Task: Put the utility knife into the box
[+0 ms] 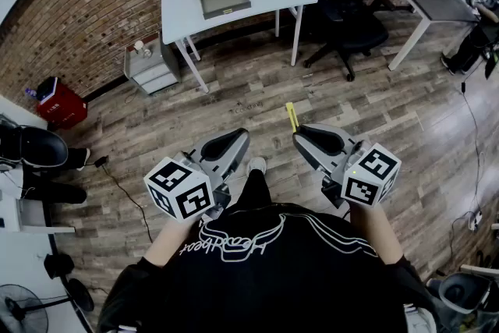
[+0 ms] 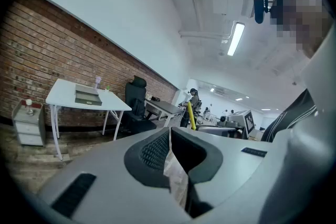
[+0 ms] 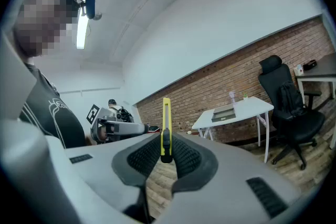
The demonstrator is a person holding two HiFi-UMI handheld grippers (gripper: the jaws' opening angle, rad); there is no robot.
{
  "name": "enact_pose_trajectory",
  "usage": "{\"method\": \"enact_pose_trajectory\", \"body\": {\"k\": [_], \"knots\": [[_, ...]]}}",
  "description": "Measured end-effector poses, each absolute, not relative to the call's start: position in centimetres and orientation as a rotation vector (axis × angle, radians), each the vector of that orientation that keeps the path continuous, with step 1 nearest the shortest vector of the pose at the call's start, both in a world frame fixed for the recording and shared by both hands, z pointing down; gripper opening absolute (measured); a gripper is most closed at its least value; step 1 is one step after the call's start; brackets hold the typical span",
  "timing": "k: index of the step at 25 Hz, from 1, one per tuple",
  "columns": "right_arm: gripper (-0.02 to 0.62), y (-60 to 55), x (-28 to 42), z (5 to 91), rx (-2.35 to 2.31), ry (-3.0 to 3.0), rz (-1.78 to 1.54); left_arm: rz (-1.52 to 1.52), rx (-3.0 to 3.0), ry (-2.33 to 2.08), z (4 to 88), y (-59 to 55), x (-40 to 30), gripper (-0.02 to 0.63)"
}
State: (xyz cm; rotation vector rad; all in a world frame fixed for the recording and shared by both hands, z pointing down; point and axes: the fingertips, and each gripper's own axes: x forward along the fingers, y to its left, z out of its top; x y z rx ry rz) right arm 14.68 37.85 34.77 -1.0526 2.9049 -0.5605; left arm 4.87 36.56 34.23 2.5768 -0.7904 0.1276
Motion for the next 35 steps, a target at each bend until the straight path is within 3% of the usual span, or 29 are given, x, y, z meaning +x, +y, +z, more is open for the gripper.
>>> {"method": "enact_pose_trajectory", "body": {"k": [19, 35], "knots": [[0.067, 28.0, 12.7, 36.8, -1.078, 2.937, -0.575, 0.088, 2.552, -0.846, 37.0, 27.3, 1.5, 0.038], [0.067, 5.7, 9.1, 38.2, -1.201, 2.947, -0.751, 0.082, 2.45, -0.749, 39.1, 3.7, -1.6, 0.037]]}}
